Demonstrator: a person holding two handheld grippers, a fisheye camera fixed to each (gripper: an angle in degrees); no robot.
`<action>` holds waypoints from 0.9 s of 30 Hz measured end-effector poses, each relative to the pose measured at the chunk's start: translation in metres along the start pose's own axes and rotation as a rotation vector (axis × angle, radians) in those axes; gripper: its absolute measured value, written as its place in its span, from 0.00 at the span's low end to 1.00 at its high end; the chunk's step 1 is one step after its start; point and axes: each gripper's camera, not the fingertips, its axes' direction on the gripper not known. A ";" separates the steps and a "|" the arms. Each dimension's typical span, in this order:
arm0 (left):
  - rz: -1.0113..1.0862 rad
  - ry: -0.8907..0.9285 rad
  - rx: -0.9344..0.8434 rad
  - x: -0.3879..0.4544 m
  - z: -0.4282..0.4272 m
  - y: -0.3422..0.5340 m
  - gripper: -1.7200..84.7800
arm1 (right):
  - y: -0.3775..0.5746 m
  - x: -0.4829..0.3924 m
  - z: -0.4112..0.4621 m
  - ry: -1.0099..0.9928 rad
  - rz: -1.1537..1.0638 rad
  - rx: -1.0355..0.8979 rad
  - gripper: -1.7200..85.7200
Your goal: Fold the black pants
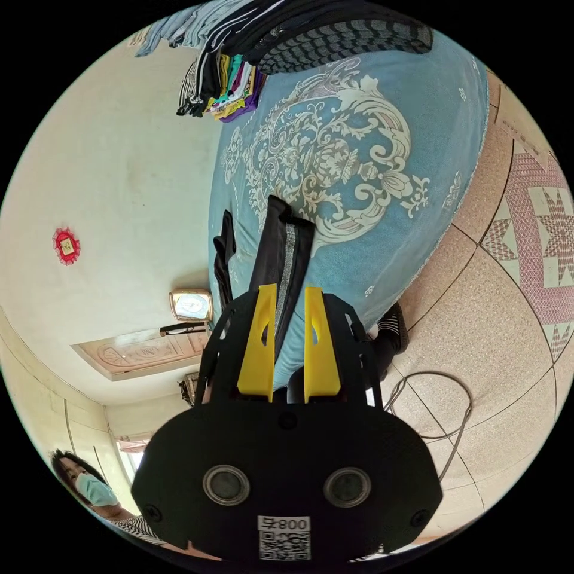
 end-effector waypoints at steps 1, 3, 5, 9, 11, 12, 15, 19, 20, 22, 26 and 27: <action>-0.009 -0.010 -0.007 0.003 0.006 -0.001 0.13 | -0.002 -0.004 -0.001 0.006 0.002 -0.002 0.11; -0.017 -0.028 -0.012 0.009 0.015 -0.001 0.13 | -0.007 -0.017 -0.003 0.026 0.018 -0.005 0.12; -0.019 -0.055 -0.027 0.016 0.025 -0.003 0.13 | -0.009 -0.026 -0.005 0.008 0.027 -0.001 0.12; -0.022 -0.092 -0.031 0.024 0.035 -0.003 0.12 | -0.008 -0.055 -0.009 -0.002 0.013 -0.003 0.12; -0.034 -0.091 -0.027 0.026 0.040 -0.003 0.11 | -0.009 -0.066 -0.010 0.055 0.008 -0.011 0.11; -0.037 -0.093 -0.025 0.026 0.041 -0.002 0.11 | -0.010 -0.072 -0.012 0.078 0.015 -0.012 0.11; -0.042 -0.106 -0.012 0.029 0.045 0.002 0.09 | -0.008 -0.078 -0.019 0.056 0.037 -0.009 0.09; -0.066 -0.124 0.006 0.036 0.050 0.008 0.04 | -0.004 -0.092 -0.025 0.050 0.036 -0.012 0.06; -0.067 -0.128 0.005 0.039 0.052 0.010 0.03 | -0.003 -0.100 -0.027 0.050 0.020 -0.022 0.05; -0.042 -0.135 0.012 0.049 0.052 0.011 0.03 | -0.002 -0.116 -0.035 0.034 -0.010 -0.025 0.04; 0.034 -0.120 0.045 0.076 0.041 0.012 0.02 | 0.002 -0.161 -0.065 0.018 -0.130 -0.051 0.03; 0.042 -0.123 0.050 0.079 0.039 0.012 0.02 | 0.006 -0.170 -0.075 0.037 -0.163 -0.054 0.03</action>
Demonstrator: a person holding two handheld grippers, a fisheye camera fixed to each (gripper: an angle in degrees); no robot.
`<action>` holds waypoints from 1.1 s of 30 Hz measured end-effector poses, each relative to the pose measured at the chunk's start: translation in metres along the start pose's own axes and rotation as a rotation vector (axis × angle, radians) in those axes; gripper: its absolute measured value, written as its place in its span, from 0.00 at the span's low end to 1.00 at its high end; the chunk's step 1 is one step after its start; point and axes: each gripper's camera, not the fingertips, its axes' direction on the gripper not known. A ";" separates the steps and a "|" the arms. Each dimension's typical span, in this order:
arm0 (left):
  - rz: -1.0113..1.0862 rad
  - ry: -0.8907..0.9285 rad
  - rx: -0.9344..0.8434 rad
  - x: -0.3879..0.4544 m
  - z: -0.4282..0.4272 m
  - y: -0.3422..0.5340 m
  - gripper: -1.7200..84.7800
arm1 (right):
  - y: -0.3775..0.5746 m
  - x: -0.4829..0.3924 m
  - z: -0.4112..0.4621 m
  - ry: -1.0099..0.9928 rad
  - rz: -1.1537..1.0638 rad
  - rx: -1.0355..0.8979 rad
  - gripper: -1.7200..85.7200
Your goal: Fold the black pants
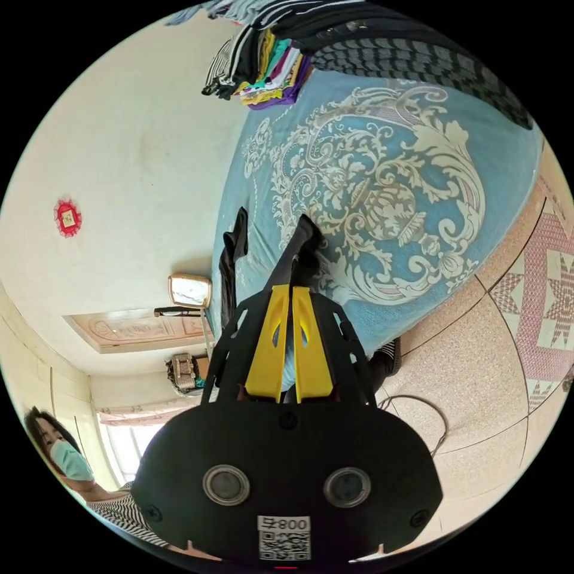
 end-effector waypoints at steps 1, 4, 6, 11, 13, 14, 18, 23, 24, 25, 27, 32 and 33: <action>0.010 -0.013 0.011 0.004 -0.006 0.001 0.02 | 0.002 -0.003 -0.004 0.010 -0.010 0.000 0.02; -0.008 -0.034 0.022 0.003 -0.014 0.007 0.02 | 0.015 0.008 -0.014 0.045 0.016 -0.010 0.02; -0.035 -0.046 0.019 -0.001 -0.013 0.013 0.03 | 0.023 0.036 -0.010 0.071 0.109 -0.029 0.02; -0.071 -0.013 0.002 -0.004 -0.001 0.031 0.08 | 0.028 0.053 -0.004 0.027 0.190 -0.004 0.02; -0.083 -0.024 -0.008 -0.002 0.003 0.033 0.10 | 0.024 0.046 -0.004 0.055 0.175 -0.017 0.02; -0.078 -0.039 -0.010 0.001 0.005 0.033 0.11 | 0.021 0.043 -0.004 0.069 0.168 -0.030 0.02; -0.063 -0.078 -0.010 0.013 0.011 0.035 0.12 | 0.014 0.036 -0.004 0.072 0.166 -0.037 0.02; -0.021 -0.145 0.022 0.038 0.000 0.051 0.12 | 0.010 0.034 0.000 0.066 0.175 -0.027 0.02; -0.019 -0.151 0.029 0.039 -0.002 0.053 0.12 | 0.008 0.035 0.001 0.065 0.176 -0.026 0.02; -0.026 -0.147 0.023 0.040 -0.002 0.055 0.12 | 0.008 0.035 0.002 0.064 0.176 -0.024 0.02; -0.059 -0.145 0.010 0.040 0.003 0.056 0.12 | 0.006 0.037 0.006 0.060 0.179 -0.019 0.02; -0.065 -0.151 0.018 0.061 0.002 0.065 0.05 | 0.003 0.038 0.013 0.050 0.182 -0.014 0.02; -0.058 -0.134 0.024 0.065 -0.001 0.067 0.04 | 0.002 0.037 0.013 0.036 0.176 -0.012 0.02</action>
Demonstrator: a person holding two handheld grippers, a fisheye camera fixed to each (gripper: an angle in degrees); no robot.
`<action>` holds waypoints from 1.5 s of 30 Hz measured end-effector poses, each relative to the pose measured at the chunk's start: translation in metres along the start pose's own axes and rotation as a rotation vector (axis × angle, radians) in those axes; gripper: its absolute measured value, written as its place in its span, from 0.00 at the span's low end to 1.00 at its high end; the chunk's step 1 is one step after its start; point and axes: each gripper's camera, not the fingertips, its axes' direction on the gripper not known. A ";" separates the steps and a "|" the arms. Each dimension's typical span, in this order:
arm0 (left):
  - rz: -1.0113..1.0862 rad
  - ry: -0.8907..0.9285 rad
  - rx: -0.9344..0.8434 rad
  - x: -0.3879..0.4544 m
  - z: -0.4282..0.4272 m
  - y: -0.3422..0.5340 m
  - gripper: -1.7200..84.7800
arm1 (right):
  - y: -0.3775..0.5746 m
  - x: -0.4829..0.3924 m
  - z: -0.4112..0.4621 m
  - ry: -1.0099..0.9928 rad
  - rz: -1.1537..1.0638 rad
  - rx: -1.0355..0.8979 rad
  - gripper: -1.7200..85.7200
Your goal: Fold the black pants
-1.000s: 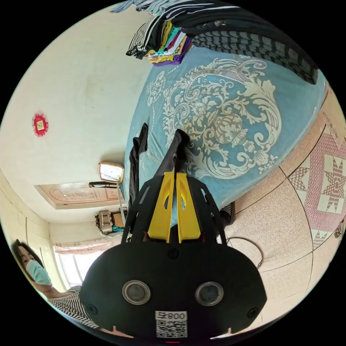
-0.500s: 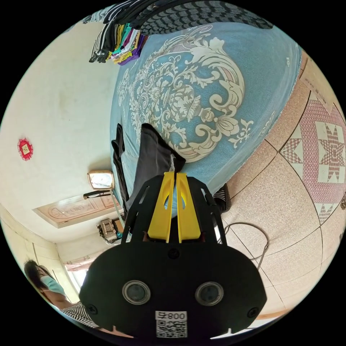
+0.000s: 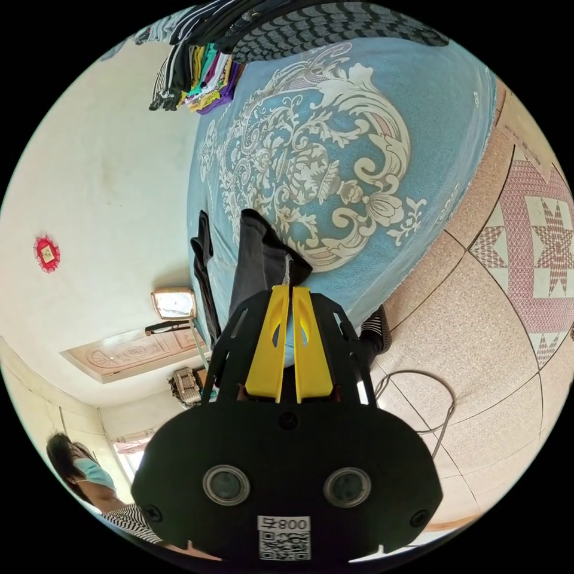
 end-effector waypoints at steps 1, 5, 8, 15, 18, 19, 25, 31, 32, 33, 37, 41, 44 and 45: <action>0.022 0.021 -0.002 0.009 -0.005 0.003 0.04 | -0.001 -0.001 0.000 -0.009 -0.006 -0.001 0.02; 0.090 0.028 0.040 0.037 -0.028 0.021 0.03 | -0.005 -0.010 0.004 -0.014 -0.064 -0.033 0.02; 0.026 -0.013 0.005 0.032 -0.022 0.029 0.03 | -0.007 0.000 0.027 0.085 -0.062 -0.085 0.03; -0.004 -0.028 0.093 0.053 -0.034 0.066 0.06 | -0.004 0.038 0.051 0.084 0.000 -0.015 0.03; 0.132 -0.058 0.132 0.093 -0.043 0.081 0.08 | -0.003 0.038 0.046 0.138 -0.034 0.060 0.03; 0.233 -0.073 0.085 0.122 -0.034 0.081 0.09 | -0.003 0.033 0.047 0.145 -0.057 0.068 0.03; 0.783 -0.164 -0.309 0.299 0.095 0.084 0.11 | -0.030 -0.064 0.146 0.329 -0.443 -0.077 0.07; 1.192 -0.375 -0.588 0.434 0.233 0.130 0.11 | -0.032 -0.139 0.284 0.668 -0.881 -0.269 0.09; 1.255 -0.415 -0.628 0.451 0.253 0.142 0.11 | -0.028 -0.145 0.307 0.743 -0.968 -0.292 0.09; 1.283 -0.436 -0.648 0.458 0.262 0.148 0.11 | -0.024 -0.146 0.329 0.820 -1.047 -0.318 0.09; 1.412 -0.603 -0.781 0.484 0.317 0.184 0.10 | -0.017 -0.131 0.385 0.993 -1.197 -0.386 0.09; 1.472 -0.676 -0.781 0.507 0.327 0.206 0.06 | -0.025 -0.116 0.411 0.979 -1.234 -0.411 0.06; 1.452 -0.647 -0.756 0.529 0.321 0.213 0.04 | -0.038 -0.108 0.416 0.917 -1.204 -0.405 0.04; 1.449 -0.642 -0.751 0.533 0.320 0.214 0.04 | -0.043 -0.107 0.416 0.891 -1.190 -0.394 0.03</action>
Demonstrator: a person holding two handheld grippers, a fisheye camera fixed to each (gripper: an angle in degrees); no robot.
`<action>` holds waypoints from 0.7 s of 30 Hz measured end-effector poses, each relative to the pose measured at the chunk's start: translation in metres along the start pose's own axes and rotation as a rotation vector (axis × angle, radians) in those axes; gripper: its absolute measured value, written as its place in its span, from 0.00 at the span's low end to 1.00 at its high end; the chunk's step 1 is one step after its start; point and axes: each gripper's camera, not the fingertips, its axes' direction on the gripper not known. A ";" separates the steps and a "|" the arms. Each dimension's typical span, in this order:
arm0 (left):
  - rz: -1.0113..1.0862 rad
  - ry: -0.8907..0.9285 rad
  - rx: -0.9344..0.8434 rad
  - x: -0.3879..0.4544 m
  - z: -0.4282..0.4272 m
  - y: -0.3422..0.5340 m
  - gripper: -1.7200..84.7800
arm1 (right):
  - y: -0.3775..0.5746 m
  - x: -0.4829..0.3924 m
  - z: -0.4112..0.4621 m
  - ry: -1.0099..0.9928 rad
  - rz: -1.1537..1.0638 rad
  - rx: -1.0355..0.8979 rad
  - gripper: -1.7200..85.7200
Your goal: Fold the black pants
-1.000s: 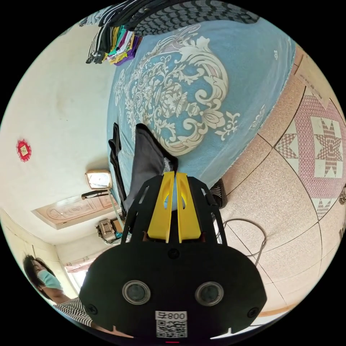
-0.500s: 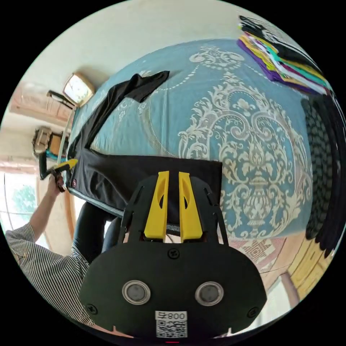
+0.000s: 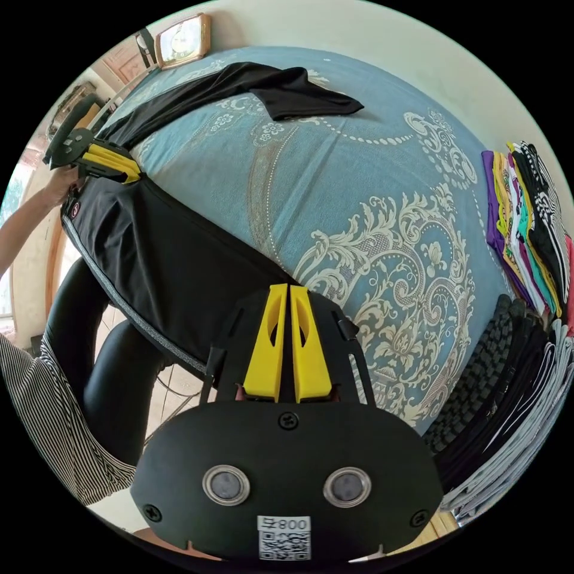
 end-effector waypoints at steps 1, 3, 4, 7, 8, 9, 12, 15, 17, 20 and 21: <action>-0.008 0.003 0.013 0.002 -0.007 -0.003 0.04 | -0.001 0.003 0.002 -0.009 0.008 0.005 0.03; -0.033 0.020 0.050 0.002 -0.018 -0.008 0.04 | -0.007 0.014 0.012 -0.036 0.035 0.019 0.03; -0.056 0.034 0.057 0.001 -0.022 -0.011 0.04 | -0.009 0.017 0.016 -0.045 0.043 0.017 0.03; -0.100 0.084 0.018 -0.003 -0.018 -0.020 0.04 | -0.022 0.027 0.043 -0.080 0.059 -0.022 0.02; -0.120 0.101 0.023 -0.004 -0.020 -0.022 0.05 | -0.026 0.032 0.050 -0.095 0.075 -0.024 0.02; -0.132 0.112 0.034 -0.004 -0.022 -0.021 0.05 | -0.030 0.039 0.055 -0.127 0.094 -0.034 0.02; -0.159 0.153 0.093 -0.001 -0.037 -0.017 0.06 | -0.031 0.054 0.063 -0.171 0.126 -0.013 0.02; -0.187 0.189 0.169 -0.001 -0.058 -0.005 0.06 | -0.031 0.070 0.067 -0.168 0.187 0.022 0.02; -0.229 0.196 0.226 -0.006 -0.074 0.006 0.08 | -0.034 0.080 0.070 -0.223 0.220 0.068 0.03; -0.295 0.184 0.248 -0.020 -0.089 0.015 0.11 | -0.056 0.086 0.075 -0.281 0.238 0.141 0.04; -0.308 0.174 0.244 -0.023 -0.091 0.015 0.11 | -0.071 0.087 0.079 -0.300 0.242 0.163 0.05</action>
